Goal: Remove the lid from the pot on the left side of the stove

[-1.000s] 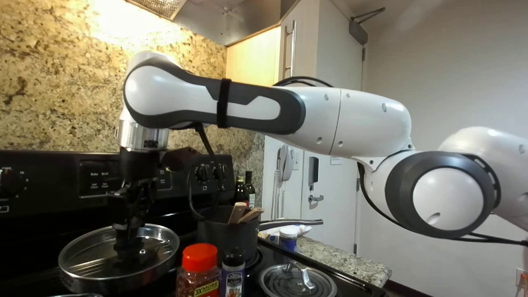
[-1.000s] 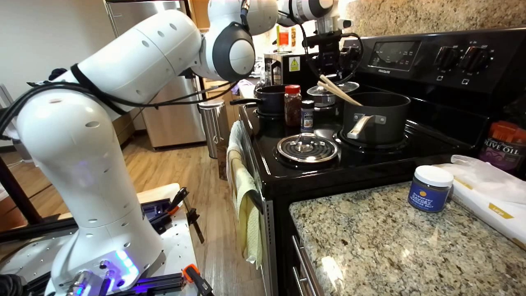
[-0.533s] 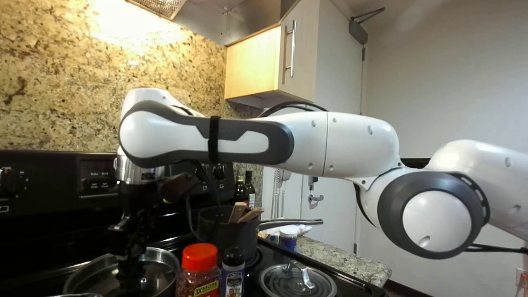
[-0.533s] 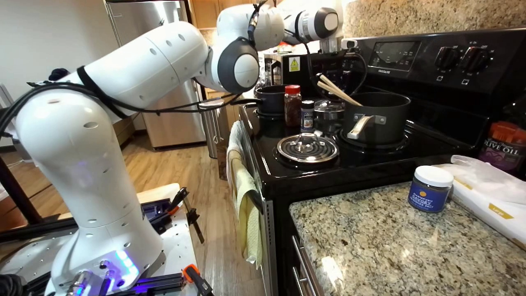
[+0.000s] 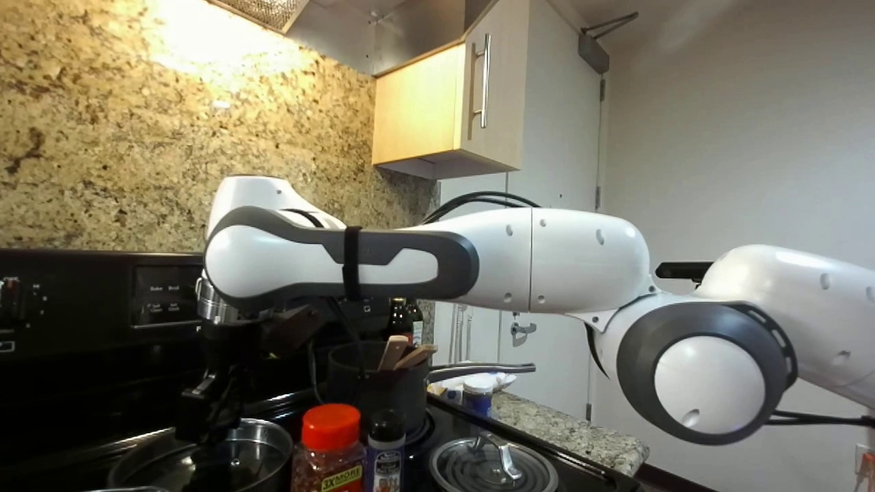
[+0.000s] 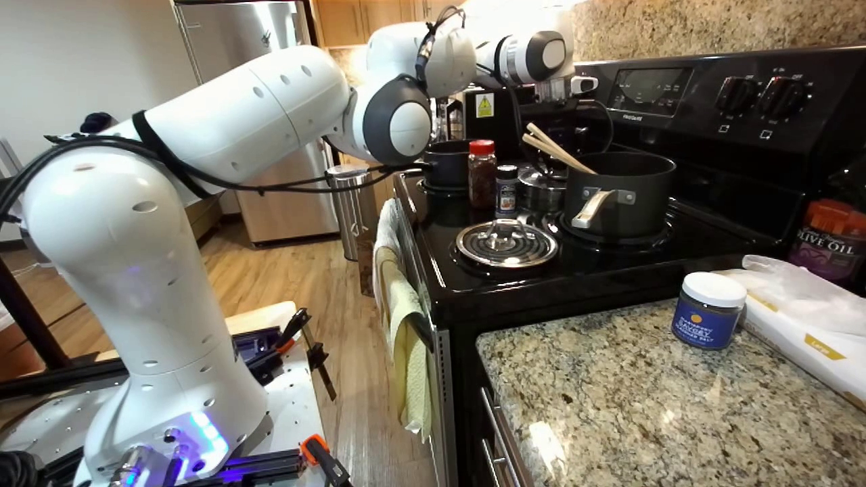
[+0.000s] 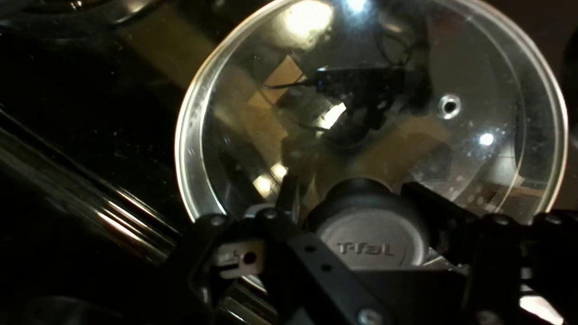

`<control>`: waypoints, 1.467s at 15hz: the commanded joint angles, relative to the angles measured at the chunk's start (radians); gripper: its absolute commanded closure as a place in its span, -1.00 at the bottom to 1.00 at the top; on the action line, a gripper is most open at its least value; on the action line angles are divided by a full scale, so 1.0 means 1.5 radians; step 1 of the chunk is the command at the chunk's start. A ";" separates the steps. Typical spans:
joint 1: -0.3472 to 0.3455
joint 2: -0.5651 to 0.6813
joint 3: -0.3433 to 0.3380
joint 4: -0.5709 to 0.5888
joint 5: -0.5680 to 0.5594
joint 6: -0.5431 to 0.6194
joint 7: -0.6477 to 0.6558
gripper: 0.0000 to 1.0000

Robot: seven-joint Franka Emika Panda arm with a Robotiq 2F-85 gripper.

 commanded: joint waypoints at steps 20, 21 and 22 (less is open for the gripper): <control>0.052 -0.224 -0.004 -0.003 -0.004 -0.121 0.019 -1.00; 0.052 -0.239 -0.005 -0.003 -0.005 -0.130 0.018 -1.00; 0.054 -0.254 -0.008 0.000 -0.011 -0.129 0.018 -1.00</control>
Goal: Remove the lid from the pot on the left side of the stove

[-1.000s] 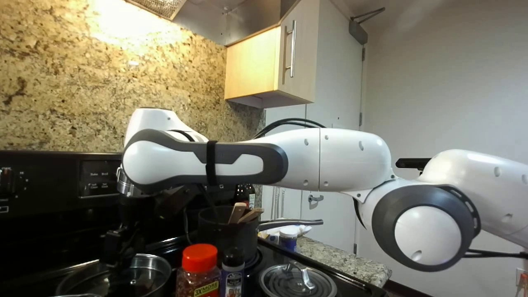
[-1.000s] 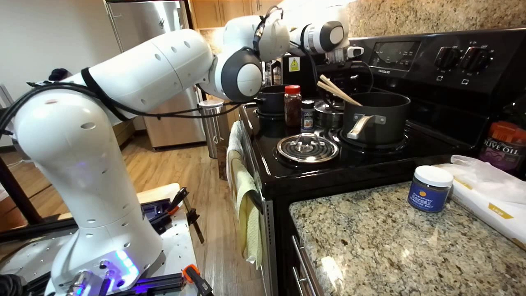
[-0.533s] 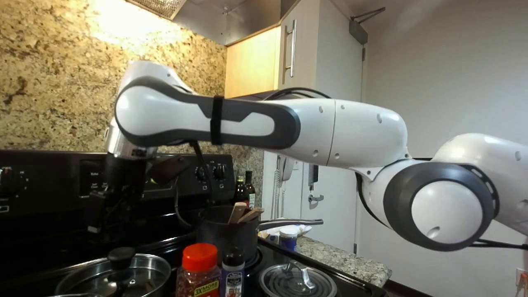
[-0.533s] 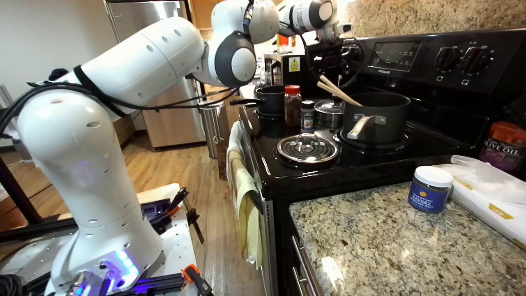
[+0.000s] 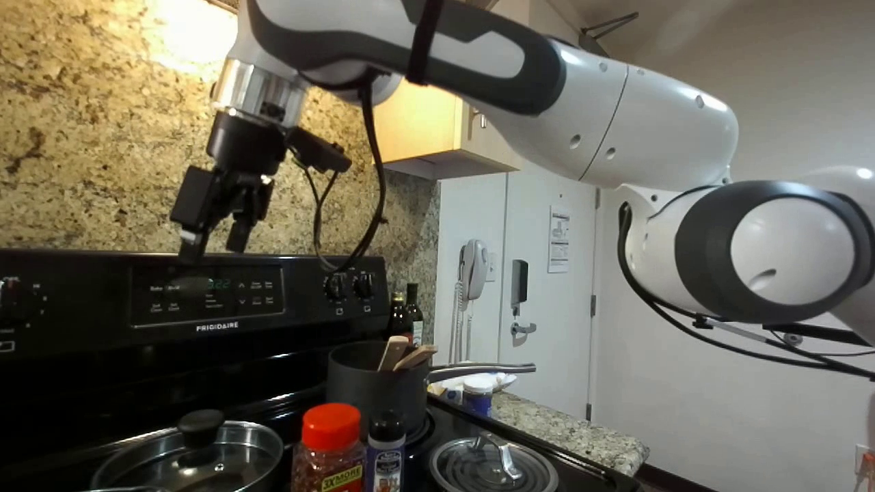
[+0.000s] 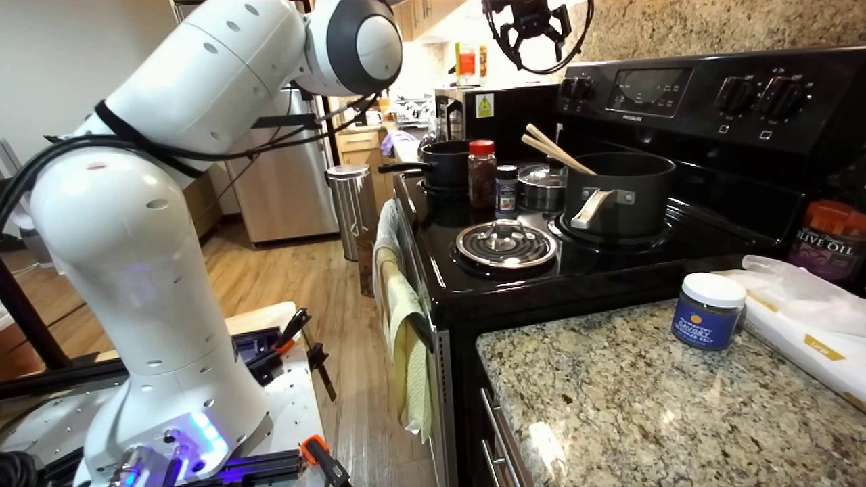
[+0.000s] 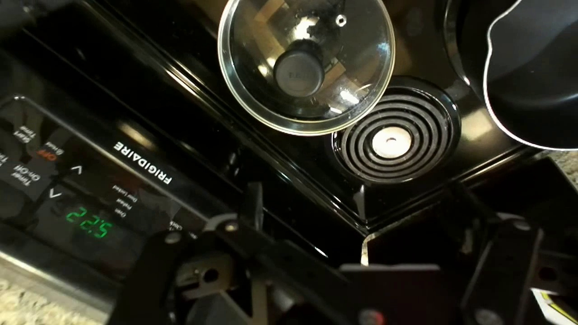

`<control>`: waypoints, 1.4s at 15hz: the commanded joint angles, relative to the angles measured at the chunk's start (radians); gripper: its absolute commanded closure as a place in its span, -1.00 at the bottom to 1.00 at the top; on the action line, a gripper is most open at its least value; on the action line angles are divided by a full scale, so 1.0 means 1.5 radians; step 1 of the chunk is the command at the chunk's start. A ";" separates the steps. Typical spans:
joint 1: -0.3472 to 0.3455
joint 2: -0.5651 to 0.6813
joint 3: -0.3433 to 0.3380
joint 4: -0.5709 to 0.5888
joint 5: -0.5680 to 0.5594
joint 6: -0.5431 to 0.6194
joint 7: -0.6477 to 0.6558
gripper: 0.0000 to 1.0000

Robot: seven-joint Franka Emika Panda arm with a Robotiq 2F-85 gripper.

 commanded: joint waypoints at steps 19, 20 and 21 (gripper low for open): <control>-0.038 -0.043 -0.024 0.004 -0.027 -0.012 -0.011 -1.00; -0.045 -0.045 -0.021 0.004 -0.020 -0.014 -0.010 -1.00; -0.048 -0.044 -0.023 0.005 -0.022 -0.012 0.000 -1.00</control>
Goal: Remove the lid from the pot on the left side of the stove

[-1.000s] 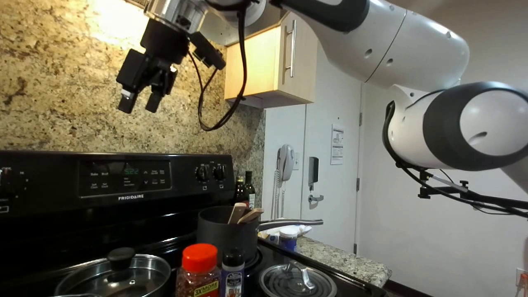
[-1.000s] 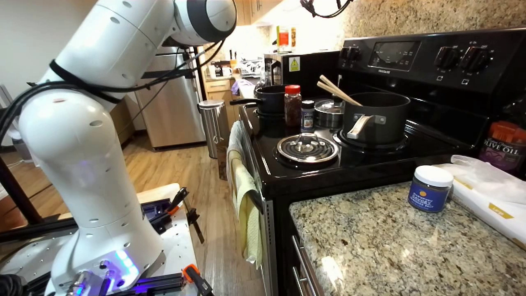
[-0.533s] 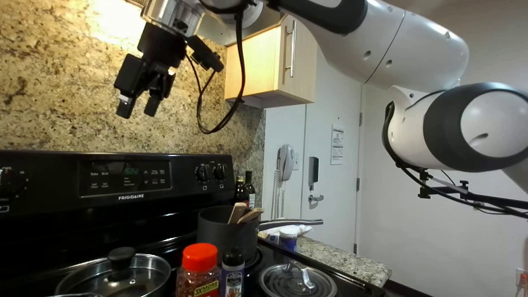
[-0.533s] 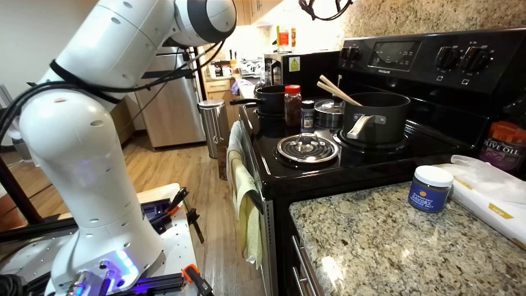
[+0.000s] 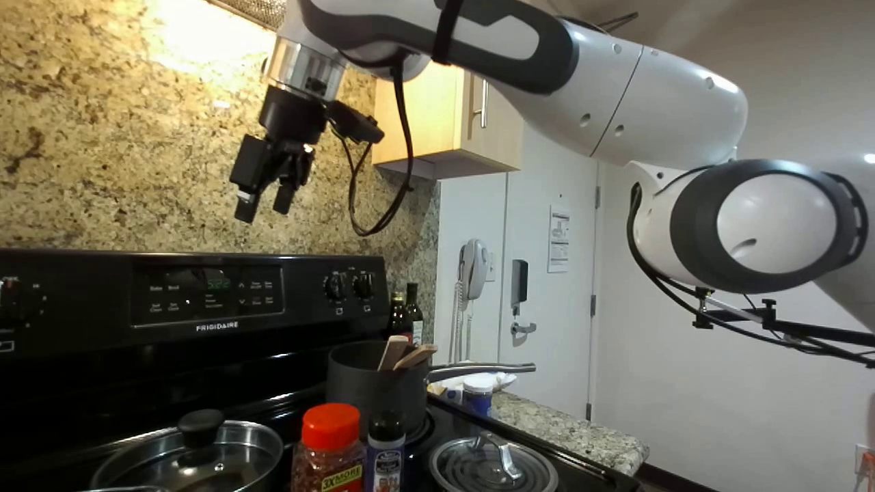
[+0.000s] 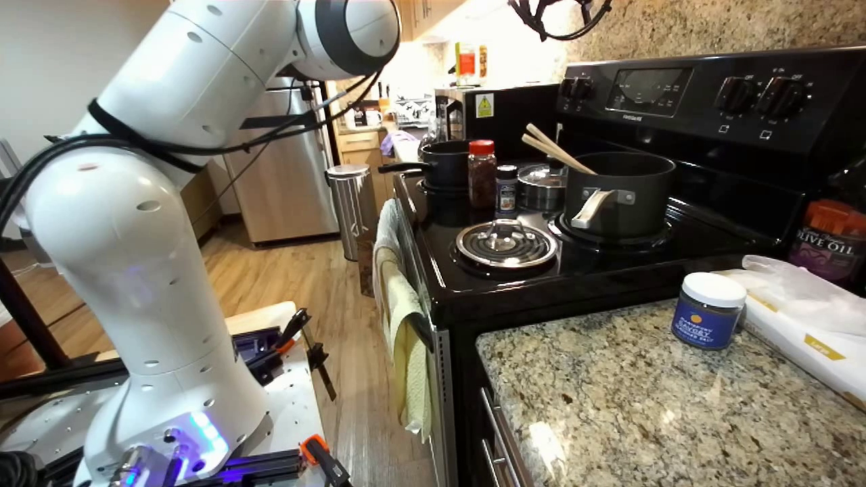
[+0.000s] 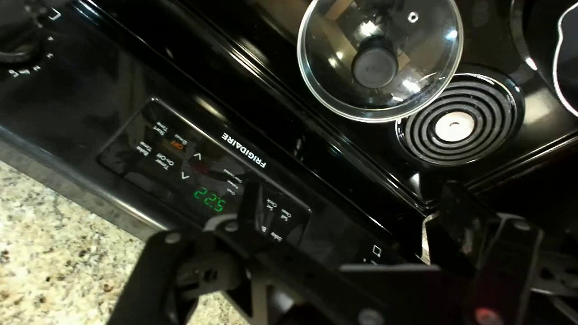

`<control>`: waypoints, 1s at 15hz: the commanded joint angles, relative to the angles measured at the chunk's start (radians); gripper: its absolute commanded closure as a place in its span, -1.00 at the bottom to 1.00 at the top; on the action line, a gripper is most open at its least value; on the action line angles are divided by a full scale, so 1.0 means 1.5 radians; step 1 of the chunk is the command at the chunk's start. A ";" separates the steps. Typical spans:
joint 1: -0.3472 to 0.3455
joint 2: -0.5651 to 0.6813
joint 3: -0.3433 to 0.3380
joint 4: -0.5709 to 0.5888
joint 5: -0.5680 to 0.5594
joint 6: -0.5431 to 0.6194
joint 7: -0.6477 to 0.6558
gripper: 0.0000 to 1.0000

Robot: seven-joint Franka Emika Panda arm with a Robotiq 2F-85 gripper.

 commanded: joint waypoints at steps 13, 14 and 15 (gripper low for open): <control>-0.026 0.019 0.009 0.010 0.004 0.046 -0.016 -1.00; -0.030 0.019 0.008 0.009 0.003 0.049 -0.014 -1.00; -0.038 0.017 0.008 0.009 0.006 0.051 -0.014 -1.00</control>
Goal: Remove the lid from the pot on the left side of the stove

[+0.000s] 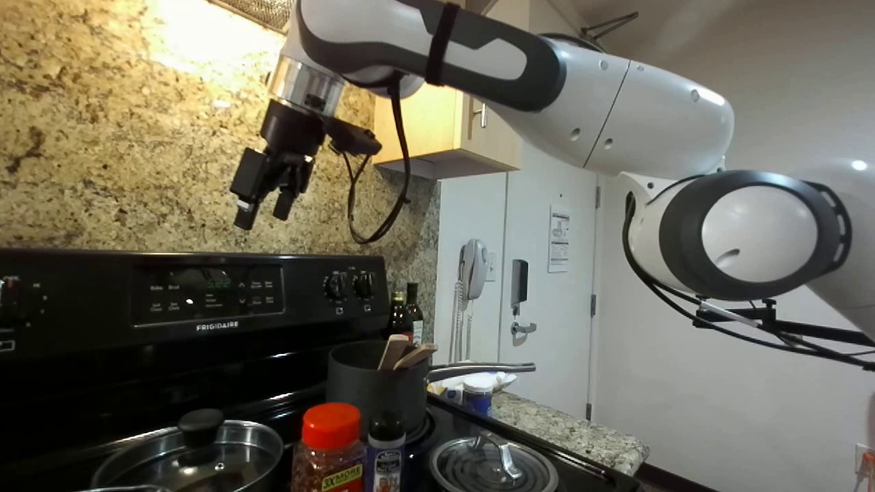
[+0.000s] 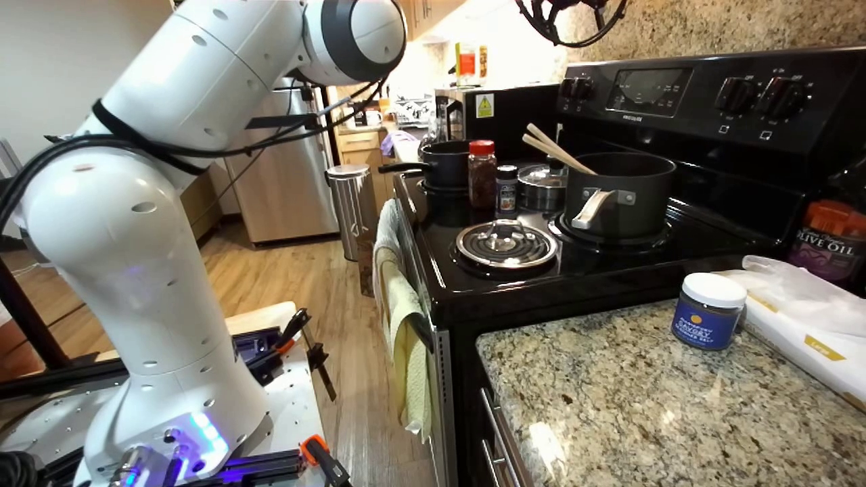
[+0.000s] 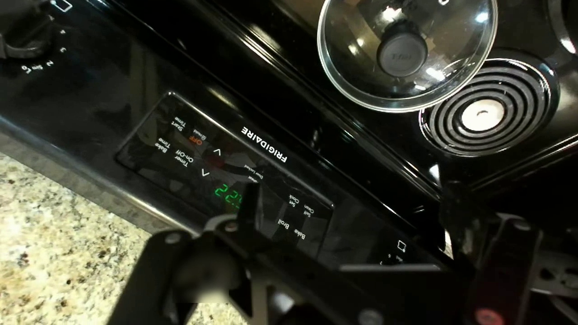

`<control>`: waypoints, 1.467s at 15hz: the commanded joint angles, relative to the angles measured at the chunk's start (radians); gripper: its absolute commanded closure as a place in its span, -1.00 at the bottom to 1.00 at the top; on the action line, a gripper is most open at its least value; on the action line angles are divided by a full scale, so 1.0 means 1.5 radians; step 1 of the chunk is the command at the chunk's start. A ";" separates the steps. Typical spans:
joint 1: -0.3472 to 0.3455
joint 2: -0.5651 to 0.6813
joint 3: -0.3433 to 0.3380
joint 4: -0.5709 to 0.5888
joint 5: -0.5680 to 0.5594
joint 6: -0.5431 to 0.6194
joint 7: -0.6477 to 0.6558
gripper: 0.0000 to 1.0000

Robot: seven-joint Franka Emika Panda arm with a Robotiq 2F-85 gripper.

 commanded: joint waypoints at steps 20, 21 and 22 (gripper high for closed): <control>-0.069 0.004 0.025 -0.011 0.037 -0.267 -0.011 -1.00; -0.069 0.027 0.022 0.025 0.038 -0.283 -0.013 -1.00; -0.072 0.013 0.027 -0.003 0.043 -0.267 -0.017 -1.00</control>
